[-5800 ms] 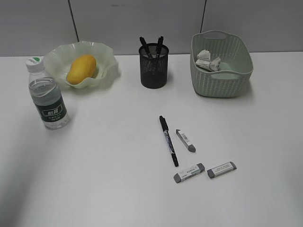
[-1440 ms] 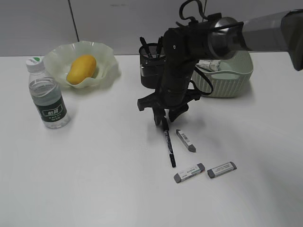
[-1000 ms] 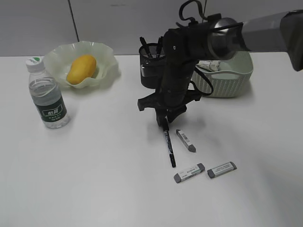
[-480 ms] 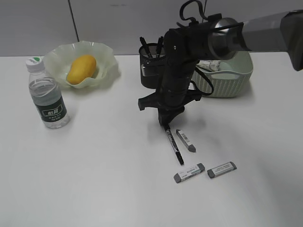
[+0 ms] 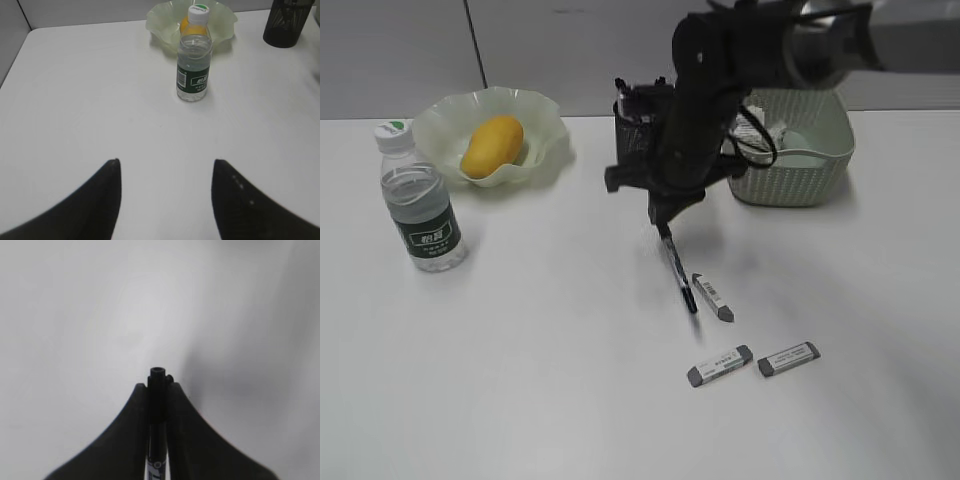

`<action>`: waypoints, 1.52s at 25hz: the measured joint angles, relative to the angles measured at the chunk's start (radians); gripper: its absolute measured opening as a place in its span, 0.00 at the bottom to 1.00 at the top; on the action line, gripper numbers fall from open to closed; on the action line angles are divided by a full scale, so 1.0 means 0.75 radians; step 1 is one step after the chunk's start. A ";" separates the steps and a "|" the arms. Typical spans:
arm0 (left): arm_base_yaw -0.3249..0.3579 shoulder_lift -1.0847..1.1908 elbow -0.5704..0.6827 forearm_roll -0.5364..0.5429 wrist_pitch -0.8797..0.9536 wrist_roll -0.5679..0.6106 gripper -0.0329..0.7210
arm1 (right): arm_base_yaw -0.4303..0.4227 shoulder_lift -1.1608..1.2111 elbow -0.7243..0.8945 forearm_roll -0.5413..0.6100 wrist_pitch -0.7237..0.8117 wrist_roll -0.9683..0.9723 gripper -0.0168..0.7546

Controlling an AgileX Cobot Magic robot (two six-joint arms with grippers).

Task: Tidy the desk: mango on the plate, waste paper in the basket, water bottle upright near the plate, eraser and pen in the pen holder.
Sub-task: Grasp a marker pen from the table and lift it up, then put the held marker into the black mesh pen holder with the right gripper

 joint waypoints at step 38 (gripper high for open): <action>0.000 0.000 0.000 -0.003 0.000 0.000 0.54 | -0.147 0.008 0.003 -0.546 -1.498 0.009 0.12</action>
